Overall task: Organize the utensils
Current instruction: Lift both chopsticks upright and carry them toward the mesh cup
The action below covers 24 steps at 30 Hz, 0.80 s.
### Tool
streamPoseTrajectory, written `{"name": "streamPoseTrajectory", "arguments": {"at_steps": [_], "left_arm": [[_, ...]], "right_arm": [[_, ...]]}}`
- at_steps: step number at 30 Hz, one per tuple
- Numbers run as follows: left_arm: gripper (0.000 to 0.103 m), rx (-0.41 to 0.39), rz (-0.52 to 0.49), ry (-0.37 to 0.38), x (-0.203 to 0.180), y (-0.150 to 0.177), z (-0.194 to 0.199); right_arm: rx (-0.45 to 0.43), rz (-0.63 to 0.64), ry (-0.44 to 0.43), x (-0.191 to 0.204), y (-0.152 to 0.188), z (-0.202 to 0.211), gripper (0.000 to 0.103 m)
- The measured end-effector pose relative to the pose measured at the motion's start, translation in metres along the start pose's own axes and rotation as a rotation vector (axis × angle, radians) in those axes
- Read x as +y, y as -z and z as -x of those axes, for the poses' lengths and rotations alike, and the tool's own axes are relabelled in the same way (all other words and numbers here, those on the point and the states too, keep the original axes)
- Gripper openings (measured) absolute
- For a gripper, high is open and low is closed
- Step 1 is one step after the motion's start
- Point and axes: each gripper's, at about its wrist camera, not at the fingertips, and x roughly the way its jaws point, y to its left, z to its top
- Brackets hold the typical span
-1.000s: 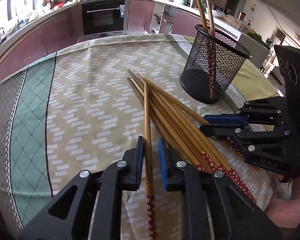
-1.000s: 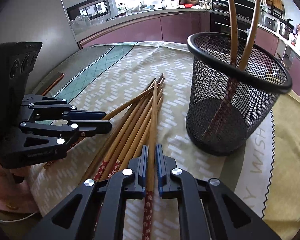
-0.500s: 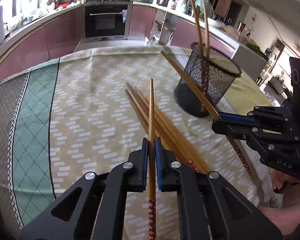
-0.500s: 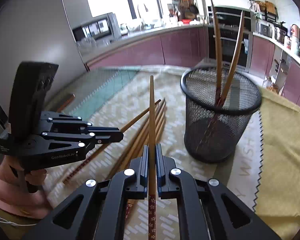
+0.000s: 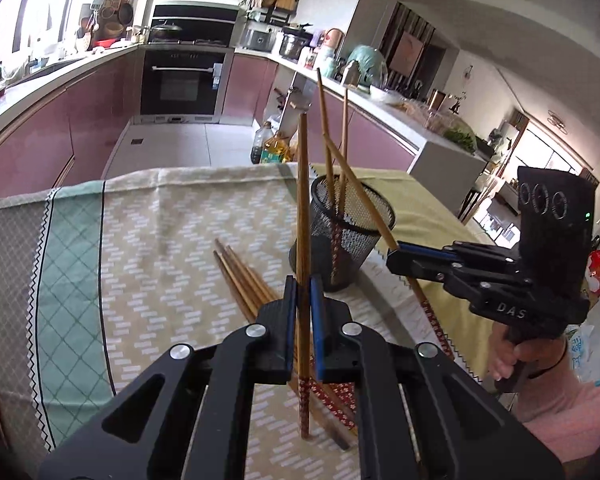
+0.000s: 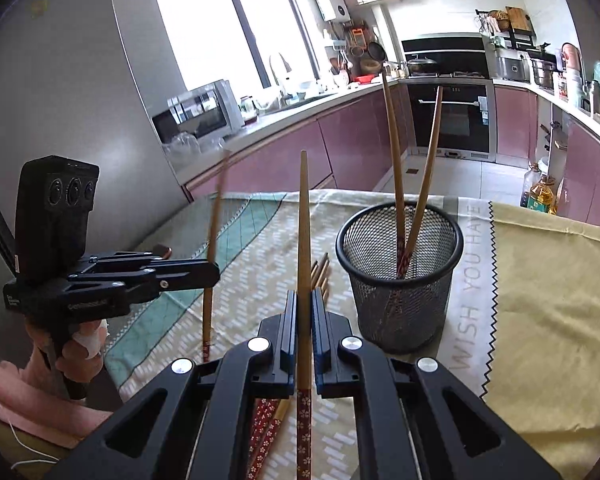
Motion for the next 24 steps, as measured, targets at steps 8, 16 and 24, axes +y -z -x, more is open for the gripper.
{"name": "streamPoseTrajectory", "arguments": {"at_steps": [8,16,24], "left_arm": [[0.007,-0.035,-0.017,0.022,-0.008,-0.009,0.013],[0.007,-0.045,-0.025,0.036,-0.012,-0.015,0.013],[0.007,-0.090,-0.050,0.045,-0.023,-0.036,0.017]], "right_arm": [[-0.058,-0.030,-0.045,-0.008,-0.004,0.011,0.006],[-0.077,-0.018,-0.026,-0.003,-0.007,0.020,0.006],[-0.134,0.016,0.024,-0.002,-0.024,0.040,0.006]]}}
